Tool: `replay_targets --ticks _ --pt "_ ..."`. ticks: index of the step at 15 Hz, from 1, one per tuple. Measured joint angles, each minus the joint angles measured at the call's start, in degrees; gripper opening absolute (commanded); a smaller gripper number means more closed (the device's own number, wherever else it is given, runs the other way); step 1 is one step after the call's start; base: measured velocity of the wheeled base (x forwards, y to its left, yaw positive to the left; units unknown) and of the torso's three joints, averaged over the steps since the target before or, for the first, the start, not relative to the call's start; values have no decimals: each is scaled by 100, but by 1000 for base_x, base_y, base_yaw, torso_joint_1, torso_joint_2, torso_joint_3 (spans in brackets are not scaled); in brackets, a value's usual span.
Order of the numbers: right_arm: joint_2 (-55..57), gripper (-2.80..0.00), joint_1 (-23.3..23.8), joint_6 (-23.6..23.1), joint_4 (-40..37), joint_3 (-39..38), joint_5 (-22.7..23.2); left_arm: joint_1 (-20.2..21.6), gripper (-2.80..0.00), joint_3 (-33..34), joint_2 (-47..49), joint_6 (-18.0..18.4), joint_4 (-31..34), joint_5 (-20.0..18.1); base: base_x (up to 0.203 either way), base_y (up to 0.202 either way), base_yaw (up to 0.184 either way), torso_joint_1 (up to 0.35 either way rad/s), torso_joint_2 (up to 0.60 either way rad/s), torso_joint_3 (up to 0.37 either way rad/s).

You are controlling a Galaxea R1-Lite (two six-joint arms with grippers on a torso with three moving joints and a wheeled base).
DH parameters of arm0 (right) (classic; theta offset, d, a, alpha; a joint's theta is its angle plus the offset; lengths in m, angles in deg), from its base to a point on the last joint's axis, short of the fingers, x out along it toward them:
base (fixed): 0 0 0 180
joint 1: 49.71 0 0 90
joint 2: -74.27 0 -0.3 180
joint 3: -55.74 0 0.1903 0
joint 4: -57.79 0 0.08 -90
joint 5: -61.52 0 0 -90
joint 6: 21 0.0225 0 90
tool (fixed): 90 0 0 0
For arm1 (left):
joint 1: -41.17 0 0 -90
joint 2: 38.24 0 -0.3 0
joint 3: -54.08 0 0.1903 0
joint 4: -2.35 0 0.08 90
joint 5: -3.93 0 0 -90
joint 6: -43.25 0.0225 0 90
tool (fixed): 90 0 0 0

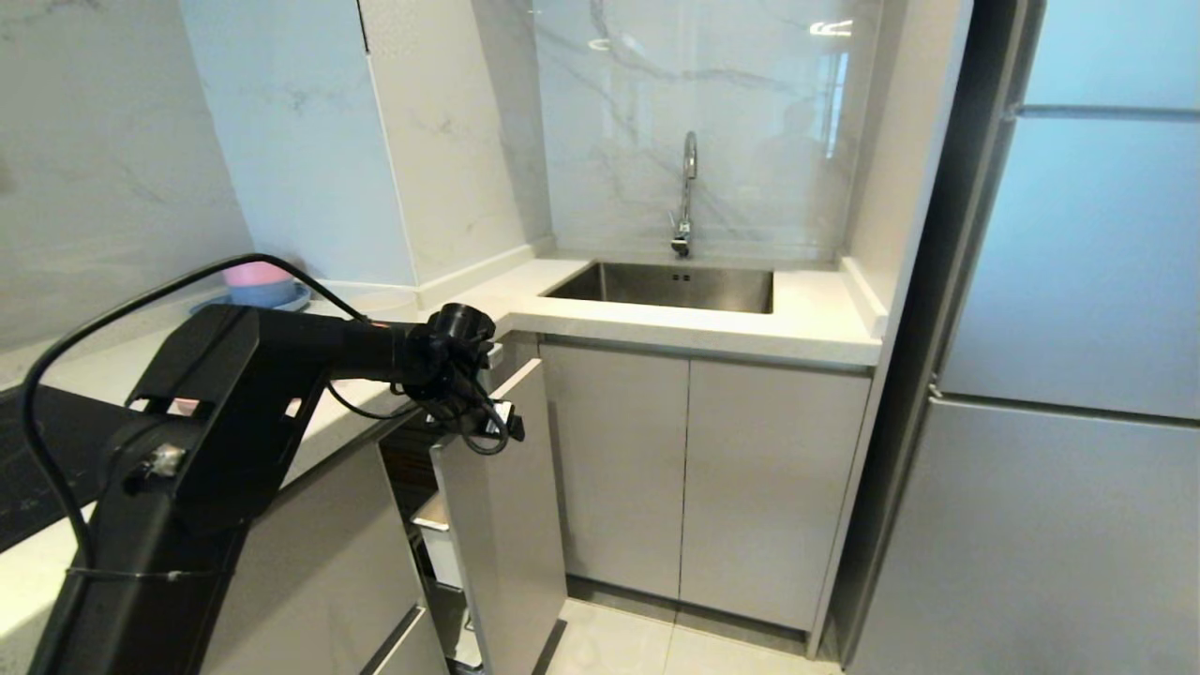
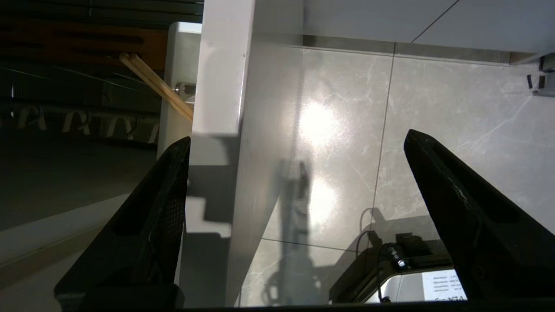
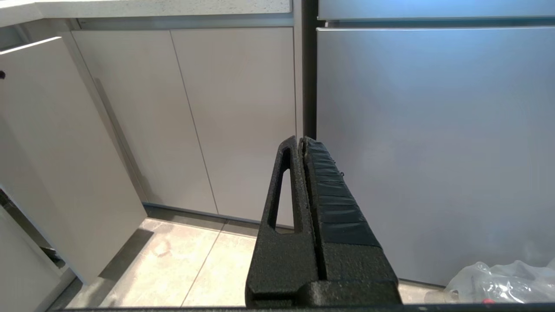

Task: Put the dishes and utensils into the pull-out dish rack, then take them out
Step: Open the cupboard

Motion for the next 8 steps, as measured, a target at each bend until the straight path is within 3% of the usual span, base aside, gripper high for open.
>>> replay_targets --ticks 8 --pt "-2 -280 0 -2 1 0 0 -398 0 7 5 -322 39 -50 0 0 0 0 0 0"
